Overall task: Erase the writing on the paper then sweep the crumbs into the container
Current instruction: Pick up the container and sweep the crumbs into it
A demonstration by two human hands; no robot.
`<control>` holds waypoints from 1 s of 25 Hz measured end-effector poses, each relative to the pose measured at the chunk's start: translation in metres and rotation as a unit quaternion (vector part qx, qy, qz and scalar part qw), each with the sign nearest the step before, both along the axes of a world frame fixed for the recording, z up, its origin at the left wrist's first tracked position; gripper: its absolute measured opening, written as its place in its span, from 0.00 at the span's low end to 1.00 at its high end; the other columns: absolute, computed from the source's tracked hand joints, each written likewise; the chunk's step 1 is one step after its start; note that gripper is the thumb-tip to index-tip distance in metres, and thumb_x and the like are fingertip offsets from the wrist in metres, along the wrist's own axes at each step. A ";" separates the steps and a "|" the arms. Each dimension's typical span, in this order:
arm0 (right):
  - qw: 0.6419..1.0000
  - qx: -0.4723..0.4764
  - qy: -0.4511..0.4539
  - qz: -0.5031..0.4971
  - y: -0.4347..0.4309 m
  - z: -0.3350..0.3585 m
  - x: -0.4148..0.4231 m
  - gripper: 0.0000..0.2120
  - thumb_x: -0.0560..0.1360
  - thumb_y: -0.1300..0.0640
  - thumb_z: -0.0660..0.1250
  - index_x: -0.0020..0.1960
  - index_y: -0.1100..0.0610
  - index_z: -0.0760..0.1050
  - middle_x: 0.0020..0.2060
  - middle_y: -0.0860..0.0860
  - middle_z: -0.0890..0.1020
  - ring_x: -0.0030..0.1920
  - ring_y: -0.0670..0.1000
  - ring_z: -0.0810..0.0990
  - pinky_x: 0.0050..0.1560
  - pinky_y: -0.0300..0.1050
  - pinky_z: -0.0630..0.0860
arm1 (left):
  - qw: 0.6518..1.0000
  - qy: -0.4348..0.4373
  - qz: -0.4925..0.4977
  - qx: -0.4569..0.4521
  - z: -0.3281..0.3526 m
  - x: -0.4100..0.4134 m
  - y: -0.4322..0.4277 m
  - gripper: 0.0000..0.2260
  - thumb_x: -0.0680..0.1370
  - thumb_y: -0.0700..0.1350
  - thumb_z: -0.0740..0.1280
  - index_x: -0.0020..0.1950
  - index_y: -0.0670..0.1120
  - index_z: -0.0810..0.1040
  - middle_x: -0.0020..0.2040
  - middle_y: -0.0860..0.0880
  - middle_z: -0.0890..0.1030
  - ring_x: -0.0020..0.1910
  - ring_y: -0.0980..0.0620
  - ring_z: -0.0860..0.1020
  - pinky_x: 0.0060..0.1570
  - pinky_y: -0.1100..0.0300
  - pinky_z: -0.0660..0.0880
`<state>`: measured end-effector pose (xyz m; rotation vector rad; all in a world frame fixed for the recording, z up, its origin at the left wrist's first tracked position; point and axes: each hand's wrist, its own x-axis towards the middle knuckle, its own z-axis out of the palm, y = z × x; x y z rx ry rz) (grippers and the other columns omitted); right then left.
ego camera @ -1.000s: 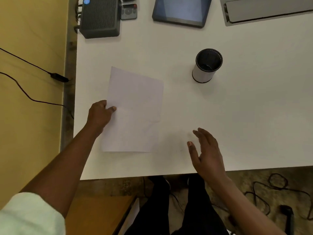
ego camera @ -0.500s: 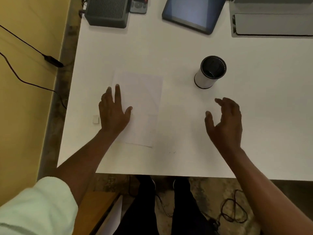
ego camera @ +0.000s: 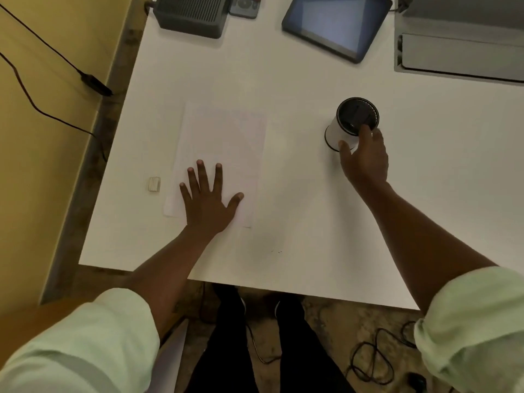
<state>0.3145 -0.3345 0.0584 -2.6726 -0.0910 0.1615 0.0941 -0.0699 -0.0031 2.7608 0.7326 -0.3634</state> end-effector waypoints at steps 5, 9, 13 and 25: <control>0.997 0.035 -0.051 0.036 -0.008 -0.001 0.001 0.13 0.78 0.50 0.64 0.58 0.58 0.74 0.55 0.57 0.80 0.53 0.61 0.79 0.48 0.46 0.68 | 0.998 -0.052 0.028 -0.026 0.015 0.001 -0.010 0.44 0.81 0.70 0.54 0.87 0.44 0.44 0.86 0.35 0.43 0.86 0.33 0.45 0.82 0.35 0.48; 0.987 0.071 -0.079 0.121 -0.008 0.015 -0.043 0.10 0.77 0.50 0.67 0.52 0.56 0.74 0.51 0.53 0.80 0.47 0.56 0.81 0.45 0.54 0.81 | 0.985 -0.133 -0.011 -0.111 0.039 -0.012 -0.038 0.46 0.81 0.58 0.70 0.86 0.43 0.46 0.87 0.38 0.50 0.86 0.38 0.49 0.84 0.41 0.52; 0.955 0.124 -0.030 0.267 0.002 0.038 -0.119 0.10 0.78 0.51 0.69 0.56 0.55 0.77 0.60 0.51 0.80 0.48 0.53 0.82 0.43 0.50 0.83 | 0.968 -0.161 0.013 -0.190 0.057 -0.028 -0.077 0.51 0.76 0.63 0.75 0.87 0.45 0.48 0.87 0.46 0.53 0.86 0.45 0.53 0.80 0.53 0.53; 0.849 0.066 0.109 0.513 -0.021 0.039 -0.196 0.42 0.77 0.34 0.64 0.82 0.49 0.50 0.80 0.47 0.60 0.77 0.48 0.63 0.70 0.42 0.66 | 0.906 -0.279 0.187 -0.259 0.067 -0.171 -0.127 0.43 0.65 0.55 0.85 0.75 0.54 0.68 0.69 0.55 0.76 0.70 0.57 0.74 0.68 0.62 0.75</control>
